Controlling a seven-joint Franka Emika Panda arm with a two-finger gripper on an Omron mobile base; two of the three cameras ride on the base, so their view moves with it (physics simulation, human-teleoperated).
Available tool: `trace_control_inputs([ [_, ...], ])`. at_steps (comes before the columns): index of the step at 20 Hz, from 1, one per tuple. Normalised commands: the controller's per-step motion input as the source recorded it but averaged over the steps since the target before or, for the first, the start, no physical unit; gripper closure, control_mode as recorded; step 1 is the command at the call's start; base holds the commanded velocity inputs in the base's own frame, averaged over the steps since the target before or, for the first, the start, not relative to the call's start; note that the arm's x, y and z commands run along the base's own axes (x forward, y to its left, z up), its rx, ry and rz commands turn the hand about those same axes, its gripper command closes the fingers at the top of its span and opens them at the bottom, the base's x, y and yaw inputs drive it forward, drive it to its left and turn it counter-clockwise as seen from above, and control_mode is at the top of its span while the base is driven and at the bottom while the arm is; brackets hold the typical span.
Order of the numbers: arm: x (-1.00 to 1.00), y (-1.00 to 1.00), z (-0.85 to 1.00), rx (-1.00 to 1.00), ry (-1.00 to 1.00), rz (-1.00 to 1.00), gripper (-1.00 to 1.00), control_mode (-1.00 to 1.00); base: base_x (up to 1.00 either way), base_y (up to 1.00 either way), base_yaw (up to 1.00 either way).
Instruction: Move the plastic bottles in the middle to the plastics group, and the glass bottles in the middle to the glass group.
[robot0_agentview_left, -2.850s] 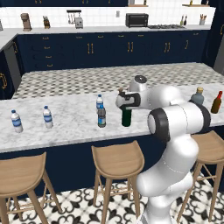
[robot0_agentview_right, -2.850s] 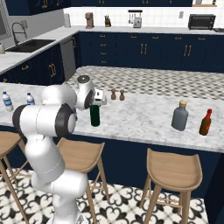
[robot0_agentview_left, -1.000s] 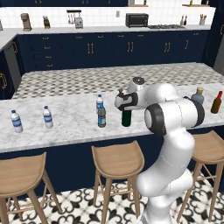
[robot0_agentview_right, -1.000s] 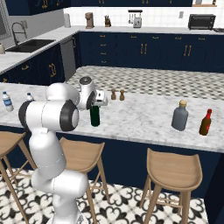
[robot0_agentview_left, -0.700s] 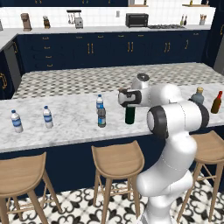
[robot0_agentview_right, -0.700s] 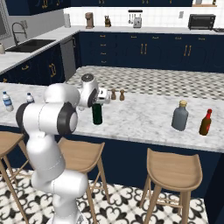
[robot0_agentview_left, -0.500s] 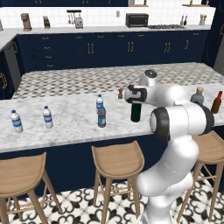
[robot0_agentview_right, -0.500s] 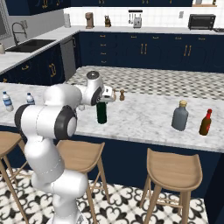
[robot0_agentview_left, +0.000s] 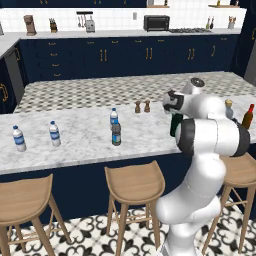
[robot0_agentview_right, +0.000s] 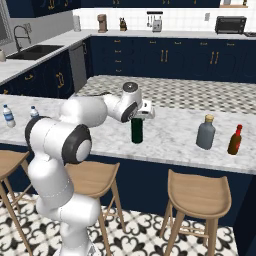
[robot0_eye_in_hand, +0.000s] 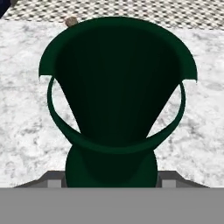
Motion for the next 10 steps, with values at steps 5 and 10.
trace_control_inputs([
  [5,0.00,-1.00,0.07,0.00,0.00,-0.07,1.00,-1.00,0.00,0.00,0.00],
  [10,0.00,-1.00,0.08,0.00,0.00,-0.06,1.00,-1.00,0.00,0.00,0.00],
])
